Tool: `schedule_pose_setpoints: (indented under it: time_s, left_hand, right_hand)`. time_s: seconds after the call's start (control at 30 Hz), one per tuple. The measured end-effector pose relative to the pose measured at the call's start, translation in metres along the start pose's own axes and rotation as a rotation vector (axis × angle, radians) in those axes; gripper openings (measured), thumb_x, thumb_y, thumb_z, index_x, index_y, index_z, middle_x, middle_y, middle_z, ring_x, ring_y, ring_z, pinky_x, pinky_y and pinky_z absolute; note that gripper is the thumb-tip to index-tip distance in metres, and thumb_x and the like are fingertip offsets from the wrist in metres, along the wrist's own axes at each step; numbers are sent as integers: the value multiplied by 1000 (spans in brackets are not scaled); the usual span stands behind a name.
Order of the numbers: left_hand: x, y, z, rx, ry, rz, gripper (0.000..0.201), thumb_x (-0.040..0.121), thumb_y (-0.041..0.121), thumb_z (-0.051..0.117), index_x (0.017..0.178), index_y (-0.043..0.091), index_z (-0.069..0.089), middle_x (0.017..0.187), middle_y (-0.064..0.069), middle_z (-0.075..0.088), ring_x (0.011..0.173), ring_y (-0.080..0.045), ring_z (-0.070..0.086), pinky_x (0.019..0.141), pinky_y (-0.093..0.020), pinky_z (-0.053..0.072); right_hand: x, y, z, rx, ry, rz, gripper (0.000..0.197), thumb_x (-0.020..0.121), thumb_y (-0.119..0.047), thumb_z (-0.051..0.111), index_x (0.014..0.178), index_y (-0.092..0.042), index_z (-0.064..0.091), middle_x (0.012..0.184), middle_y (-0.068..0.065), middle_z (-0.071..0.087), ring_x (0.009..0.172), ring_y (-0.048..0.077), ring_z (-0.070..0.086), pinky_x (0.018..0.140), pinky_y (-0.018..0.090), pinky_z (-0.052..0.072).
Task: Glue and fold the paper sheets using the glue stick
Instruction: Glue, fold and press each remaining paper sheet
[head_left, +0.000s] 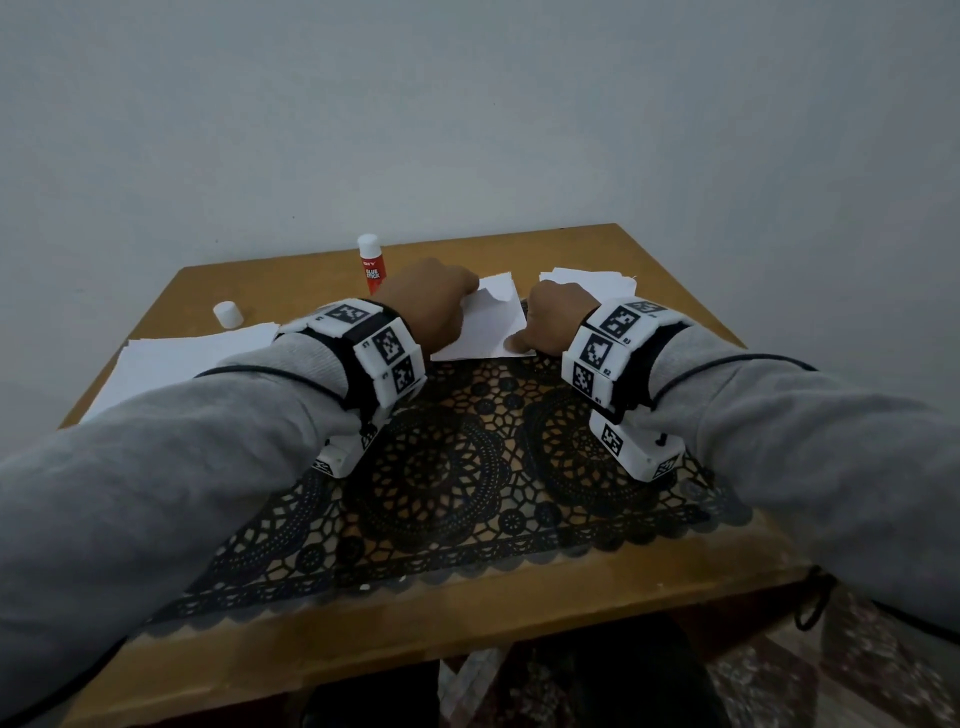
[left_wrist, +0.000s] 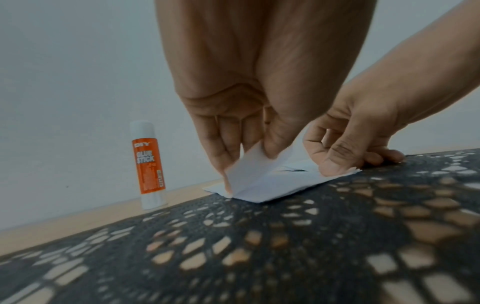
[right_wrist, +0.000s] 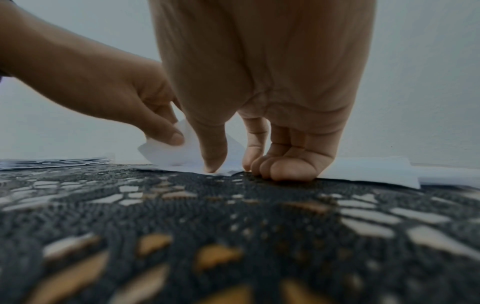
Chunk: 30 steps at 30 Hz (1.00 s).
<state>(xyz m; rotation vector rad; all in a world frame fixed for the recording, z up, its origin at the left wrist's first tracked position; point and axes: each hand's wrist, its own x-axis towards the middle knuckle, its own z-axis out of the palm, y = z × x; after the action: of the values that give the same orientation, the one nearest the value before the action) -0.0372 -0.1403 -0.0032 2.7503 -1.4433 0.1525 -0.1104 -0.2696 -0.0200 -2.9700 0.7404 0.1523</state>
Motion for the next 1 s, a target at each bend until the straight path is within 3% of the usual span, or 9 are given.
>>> schedule_pose_setpoints:
  time_s: [0.07, 0.17, 0.23, 0.33, 0.4, 0.5, 0.6, 0.8, 1.0]
  left_hand:
    - [-9, -6, -8, -10, 41, 0, 15, 89, 5, 47, 96, 9, 59, 88, -10, 60, 88, -30, 57, 64, -36, 45]
    - [-29, -18, -20, -31, 61, 1, 12, 85, 3, 49, 90, 8, 58, 69, -2, 48, 79, -28, 52, 54, -29, 36]
    - [-48, -30, -25, -59, 114, 59, 11, 84, 3, 51, 89, 8, 60, 72, -6, 56, 77, -30, 56, 58, -30, 39]
    - [-85, -43, -26, -141, 160, 208, 8, 83, 6, 60, 87, 12, 65, 81, -5, 68, 73, -23, 61, 64, -33, 46]
    - [-110, -51, -25, -155, 94, 246, 16, 81, 3, 64, 91, 15, 68, 89, -1, 71, 81, -19, 65, 74, -35, 51]
    - [-136, -60, -19, -85, -82, 200, 35, 79, -7, 55, 99, 18, 67, 102, 2, 67, 95, -16, 61, 86, -36, 50]
    - [-147, -62, -14, -66, -159, 187, 40, 77, -9, 52, 102, 18, 66, 103, 2, 64, 97, -16, 58, 87, -36, 48]
    - [-145, -58, -9, -63, -115, 216, 31, 79, -4, 54, 100, 16, 65, 100, -2, 68, 94, -20, 62, 84, -38, 50]
    - [-144, -54, -9, -38, -232, 218, 41, 72, -8, 49, 99, 20, 59, 107, 1, 62, 103, -19, 56, 88, -37, 48]
  right_hand:
    - [0, 3, 0, 23, -5, -17, 39, 95, -28, 58, 66, -11, 37, 66, 2, 42, 56, 14, 40, 49, 23, 30]
    - [1, 9, 3, 118, 14, -59, 44, 89, -34, 66, 65, -13, 35, 65, 1, 44, 56, 14, 42, 49, 24, 33]
    - [2, 11, 5, 141, 25, -64, 45, 87, -37, 69, 66, -13, 36, 65, 1, 45, 56, 13, 43, 49, 24, 34]
    - [3, 9, 5, 128, 30, -72, 46, 86, -39, 69, 66, -11, 38, 65, 1, 45, 56, 13, 43, 48, 24, 33]
    - [3, 9, 5, 128, 25, -76, 47, 86, -38, 69, 63, -12, 37, 64, 2, 46, 55, 14, 44, 48, 25, 33]
    - [1, 9, 3, 123, 23, -72, 45, 86, -35, 69, 62, -11, 40, 62, 3, 48, 55, 15, 46, 49, 25, 35]
    - [-1, 8, 2, 119, 17, -77, 46, 87, -34, 68, 60, -12, 38, 61, 2, 45, 54, 15, 44, 49, 25, 33]
    - [1, 8, 4, 136, 28, -65, 44, 85, -34, 69, 60, -10, 42, 61, 2, 48, 56, 17, 47, 51, 25, 35]
    - [2, 8, 6, 128, 15, -57, 44, 85, -35, 69, 60, -10, 43, 60, 2, 46, 59, 19, 48, 53, 26, 35]
